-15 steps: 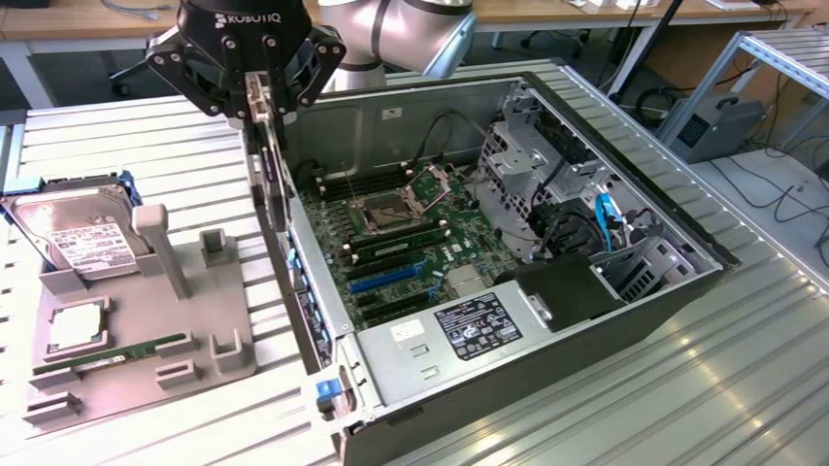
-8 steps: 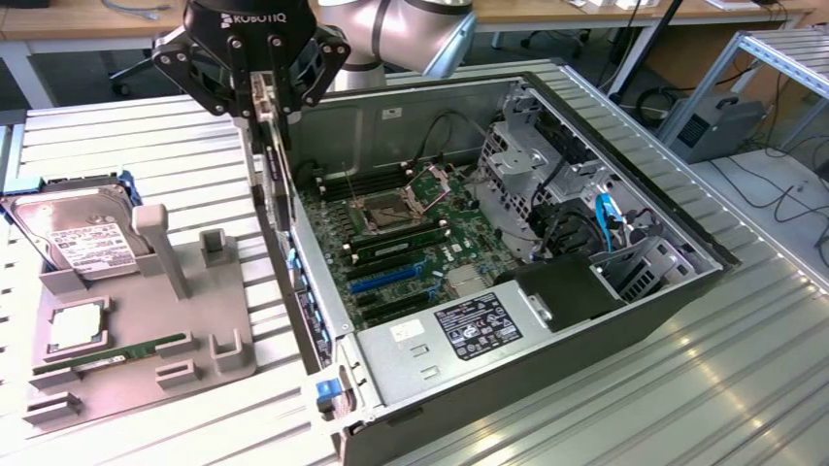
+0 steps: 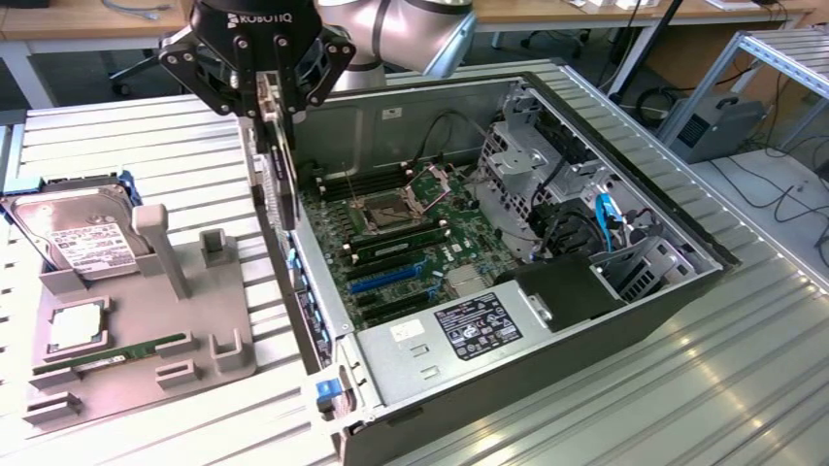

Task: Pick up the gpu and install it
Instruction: 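Pick up the gpu and move the gpu toward the slot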

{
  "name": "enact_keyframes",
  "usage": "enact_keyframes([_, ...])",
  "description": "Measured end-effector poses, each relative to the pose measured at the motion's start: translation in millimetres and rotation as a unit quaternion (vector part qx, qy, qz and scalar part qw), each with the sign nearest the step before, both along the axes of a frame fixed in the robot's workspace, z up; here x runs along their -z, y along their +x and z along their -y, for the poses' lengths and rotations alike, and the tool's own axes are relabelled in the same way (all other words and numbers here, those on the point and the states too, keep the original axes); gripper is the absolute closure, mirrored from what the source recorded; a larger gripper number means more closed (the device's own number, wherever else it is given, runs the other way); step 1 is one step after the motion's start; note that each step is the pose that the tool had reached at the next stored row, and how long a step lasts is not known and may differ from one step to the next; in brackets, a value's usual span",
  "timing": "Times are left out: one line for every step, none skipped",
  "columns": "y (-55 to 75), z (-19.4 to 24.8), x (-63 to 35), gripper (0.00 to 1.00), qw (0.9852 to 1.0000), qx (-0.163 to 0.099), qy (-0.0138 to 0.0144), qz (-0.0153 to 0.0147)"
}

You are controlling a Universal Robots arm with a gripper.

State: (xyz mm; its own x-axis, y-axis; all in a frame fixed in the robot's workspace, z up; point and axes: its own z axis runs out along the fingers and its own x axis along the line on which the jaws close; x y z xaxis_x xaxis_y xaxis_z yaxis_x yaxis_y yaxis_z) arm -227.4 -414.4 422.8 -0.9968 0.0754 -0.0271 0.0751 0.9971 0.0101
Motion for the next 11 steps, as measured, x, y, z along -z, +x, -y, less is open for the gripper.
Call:
enact_keyframes([0.6,0.0,0.0,0.73,1.0000,0.000,0.0000,-0.0001])
enact_keyframes([1.2,0.0,0.1,0.73,1.0000,0.000,0.0000,-0.0001])
enact_keyframes([1.7,0.0,0.1,0.73,1.0000,0.000,0.0000,0.0000])
enact_keyframes([2.3,0.0,0.2,0.73,1.0000,0.000,0.0000,0.0000])
enact_keyframes([2.9,0.0,0.3,0.73,1.0000,0.000,0.0000,0.0000])
enact_keyframes([3.6,0.0,0.4,0.73,1.0000,0.000,0.0000,0.0000])
enact_keyframes([4.0,0.0,0.5,0.73,1.0000,0.000,0.0000,0.0000])
enact_keyframes([4.5,0.0,0.5,0.73,1.0000,0.000,0.0000,0.0000])
enact_keyframes([5.0,0.0,0.5,0.73,1.0000,0.000,0.0000,-0.0001])
enact_keyframes([5.5,0.0,0.6,0.73,1.0000,0.000,0.0000,0.0000])
enact_keyframes([6.0,0.0,0.6,0.73,1.0000,0.000,-0.0001,0.0000])
